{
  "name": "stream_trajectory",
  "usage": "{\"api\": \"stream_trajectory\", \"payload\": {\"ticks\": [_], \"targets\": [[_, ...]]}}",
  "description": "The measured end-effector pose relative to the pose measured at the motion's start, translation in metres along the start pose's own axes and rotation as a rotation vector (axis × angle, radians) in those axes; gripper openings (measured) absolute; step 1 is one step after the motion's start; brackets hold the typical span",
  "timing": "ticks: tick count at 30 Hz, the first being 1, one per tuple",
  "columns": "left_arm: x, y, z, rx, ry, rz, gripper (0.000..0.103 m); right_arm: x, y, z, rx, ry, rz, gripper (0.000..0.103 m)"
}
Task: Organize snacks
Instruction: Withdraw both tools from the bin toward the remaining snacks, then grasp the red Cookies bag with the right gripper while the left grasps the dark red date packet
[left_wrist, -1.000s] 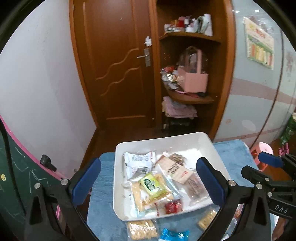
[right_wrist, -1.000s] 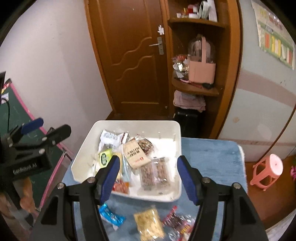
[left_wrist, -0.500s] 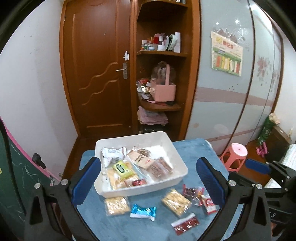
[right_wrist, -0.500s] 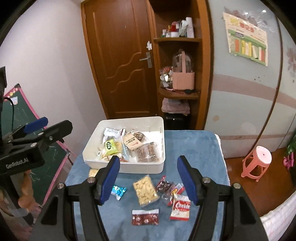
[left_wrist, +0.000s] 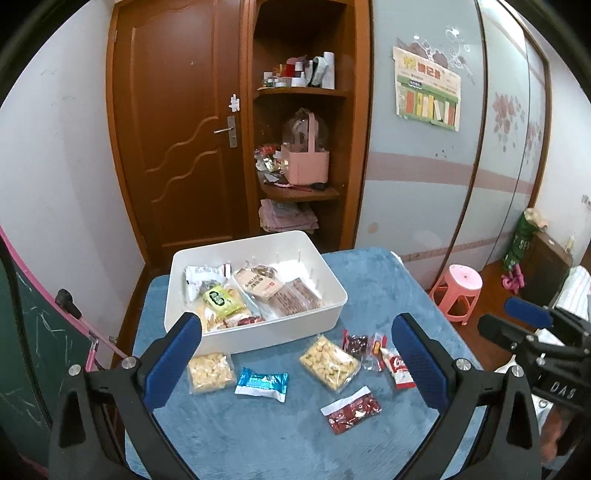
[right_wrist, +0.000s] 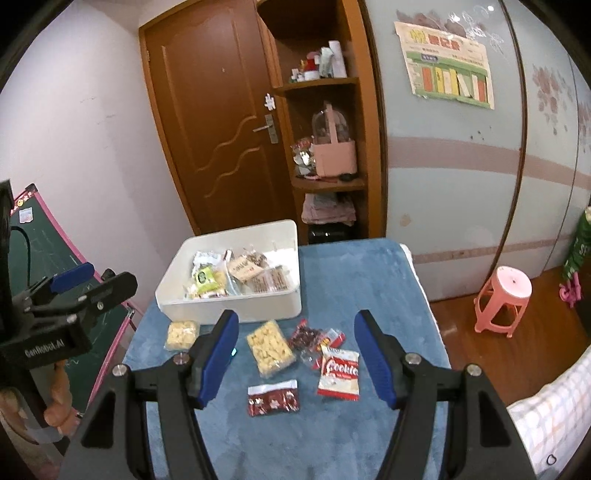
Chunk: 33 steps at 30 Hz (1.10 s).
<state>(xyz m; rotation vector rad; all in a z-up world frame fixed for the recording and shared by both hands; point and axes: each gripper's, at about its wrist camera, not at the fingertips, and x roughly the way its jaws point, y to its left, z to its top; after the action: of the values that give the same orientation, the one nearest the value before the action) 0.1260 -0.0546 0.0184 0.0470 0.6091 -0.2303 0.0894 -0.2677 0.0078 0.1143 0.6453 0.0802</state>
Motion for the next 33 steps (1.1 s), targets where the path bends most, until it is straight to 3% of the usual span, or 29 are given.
{"api": "stream_trajectory", "payload": {"ticks": [9, 21, 33], "targets": [[0.029, -0.024, -0.042, 0.048, 0.012, -0.035, 0.102, 0.03, -0.016, -0.026, 0.027, 0.058, -0.004, 0.066], [0.095, -0.045, -0.104, 0.156, 0.178, -0.091, 0.102, 0.094, -0.023, -0.058, 0.057, 0.209, 0.01, 0.066], [0.15, -0.045, -0.133, 0.226, 0.29, -0.115, 0.102, 0.159, -0.037, -0.085, 0.107, 0.347, 0.012, 0.066]]}}
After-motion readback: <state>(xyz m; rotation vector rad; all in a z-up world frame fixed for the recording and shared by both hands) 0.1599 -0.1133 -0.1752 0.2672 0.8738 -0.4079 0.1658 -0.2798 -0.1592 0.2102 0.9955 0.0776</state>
